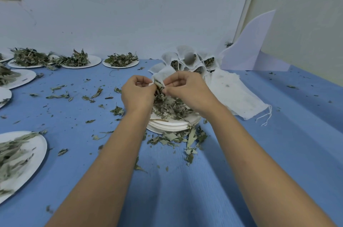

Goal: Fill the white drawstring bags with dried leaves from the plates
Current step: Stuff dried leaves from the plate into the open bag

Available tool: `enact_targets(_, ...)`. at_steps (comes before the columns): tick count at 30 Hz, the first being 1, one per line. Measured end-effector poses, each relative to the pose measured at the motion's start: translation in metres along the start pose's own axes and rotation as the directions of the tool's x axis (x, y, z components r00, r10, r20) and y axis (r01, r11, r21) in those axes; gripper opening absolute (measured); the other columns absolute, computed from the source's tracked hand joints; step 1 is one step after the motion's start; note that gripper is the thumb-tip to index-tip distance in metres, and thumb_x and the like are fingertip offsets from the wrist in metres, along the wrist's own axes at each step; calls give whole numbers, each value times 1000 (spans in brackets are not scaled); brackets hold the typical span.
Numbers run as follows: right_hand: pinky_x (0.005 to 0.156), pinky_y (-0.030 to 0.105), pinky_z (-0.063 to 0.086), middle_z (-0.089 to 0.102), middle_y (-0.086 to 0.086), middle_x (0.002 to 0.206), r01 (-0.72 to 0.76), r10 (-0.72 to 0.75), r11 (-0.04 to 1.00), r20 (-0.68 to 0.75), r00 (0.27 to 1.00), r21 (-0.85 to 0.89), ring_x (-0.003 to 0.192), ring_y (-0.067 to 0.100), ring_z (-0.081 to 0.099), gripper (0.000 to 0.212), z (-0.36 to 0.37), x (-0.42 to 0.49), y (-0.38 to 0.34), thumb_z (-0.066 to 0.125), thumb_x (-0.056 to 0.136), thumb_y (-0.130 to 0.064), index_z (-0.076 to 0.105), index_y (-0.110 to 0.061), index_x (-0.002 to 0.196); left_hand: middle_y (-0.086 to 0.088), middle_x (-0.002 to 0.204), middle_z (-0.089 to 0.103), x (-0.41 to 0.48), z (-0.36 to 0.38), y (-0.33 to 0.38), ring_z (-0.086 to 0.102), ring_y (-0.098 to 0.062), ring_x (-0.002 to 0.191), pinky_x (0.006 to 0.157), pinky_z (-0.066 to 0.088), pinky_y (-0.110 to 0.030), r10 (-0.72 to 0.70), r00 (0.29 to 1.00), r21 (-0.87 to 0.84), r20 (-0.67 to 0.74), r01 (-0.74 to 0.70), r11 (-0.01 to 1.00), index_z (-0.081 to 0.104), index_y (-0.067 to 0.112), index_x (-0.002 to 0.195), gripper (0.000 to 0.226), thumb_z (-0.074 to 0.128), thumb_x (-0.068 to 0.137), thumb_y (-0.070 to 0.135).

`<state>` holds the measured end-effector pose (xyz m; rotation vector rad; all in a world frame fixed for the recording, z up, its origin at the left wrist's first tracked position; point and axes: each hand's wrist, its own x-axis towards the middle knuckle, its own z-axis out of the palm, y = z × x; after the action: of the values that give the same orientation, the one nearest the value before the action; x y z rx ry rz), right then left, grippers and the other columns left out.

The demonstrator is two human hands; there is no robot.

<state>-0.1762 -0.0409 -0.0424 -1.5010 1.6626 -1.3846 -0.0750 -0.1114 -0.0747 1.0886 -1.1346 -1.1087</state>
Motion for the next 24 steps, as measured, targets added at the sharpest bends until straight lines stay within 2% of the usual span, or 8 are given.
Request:
enact_targets(4, 54, 6, 42, 59, -9, 71, 11, -59, 980, -234, 970, -199, 62, 0, 53, 12, 7, 4, 8, 66, 82, -6, 63, -16, 86, 1, 78, 61, -3, 3, 6, 59, -15, 69, 55, 48, -25, -39, 990, -51, 138, 46, 998, 57, 20, 74, 21, 70, 81, 6)
enact_targets(7, 55, 9, 42, 57, -8, 73, -33, -18, 989, -332, 943, -146, 66, 4, 54, 10, 6, 6, 14, 64, 83, -7, 63, -15, 90, 0, 78, 60, -7, 3, 15, 62, -2, 56, 51, 48, -22, -116, 947, -137, 301, 163, 977, 59, 13, 85, 6, 58, 87, 8)
enact_targets(10, 71, 23, 53, 59, -3, 75, -82, 70, 996, -360, 930, -17, 76, 15, 61, 11, 1, 8, 14, 64, 83, -5, 64, -13, 90, -2, 86, 58, -8, 0, 20, 62, 0, 52, 53, 52, -21, -136, 895, -194, 425, 237, 952, 58, 9, 97, 12, 50, 88, 6)
enact_targets(12, 79, 35, 57, 61, 2, 78, -115, 146, 987, -342, 928, 108, 80, 20, 64, 11, 0, 8, 13, 64, 83, -2, 63, -12, 88, -2, 96, 55, -7, -3, 20, 61, -6, 69, 61, 52, -21, -82, 858, -106, 507, 157, 982, 55, 13, 100, 21, 55, 85, -1)
enact_targets(14, 78, 35, 58, 62, 5, 79, -135, 204, 965, -320, 925, 225, 77, 19, 64, 12, -1, 8, 12, 63, 83, 1, 62, -11, 84, 2, 98, 54, -8, -6, 16, 57, -8, 80, 61, 50, -17, 19, 829, 11, 559, -31, 999, 51, 16, 108, 41, 66, 78, -7)
enact_targets(17, 74, 28, 58, 61, 6, 79, -137, 243, 929, -287, 927, 344, 73, 16, 62, 14, -2, 9, 9, 62, 84, 4, 61, -10, 81, 8, 97, 55, -10, -7, 13, 55, 6, 77, 59, 46, -7, 149, 831, 58, 535, -212, 976, 52, 18, 106, 47, 78, 71, 0)
enact_targets(21, 74, 24, 57, 60, 9, 85, -141, 254, 896, -224, 941, 422, 78, 15, 61, 15, -1, 7, 5, 61, 84, 6, 60, -9, 79, 4, 84, 56, -9, -9, 11, 52, 7, 56, 51, 44, -7, 202, 870, 27, 451, -239, 971, 57, 21, 90, 34, 81, 71, 6)
enact_targets(24, 76, 26, 57, 59, 5, 78, -128, 211, 939, -241, 947, 319, 72, 12, 60, 18, -3, 6, 2, 61, 82, 5, 62, -12, 77, 2, 79, 57, -7, -8, 8, 54, 5, 51, 51, 47, -11, 177, 897, 20, 406, -202, 979, 59, 20, 83, 31, 81, 69, 3)
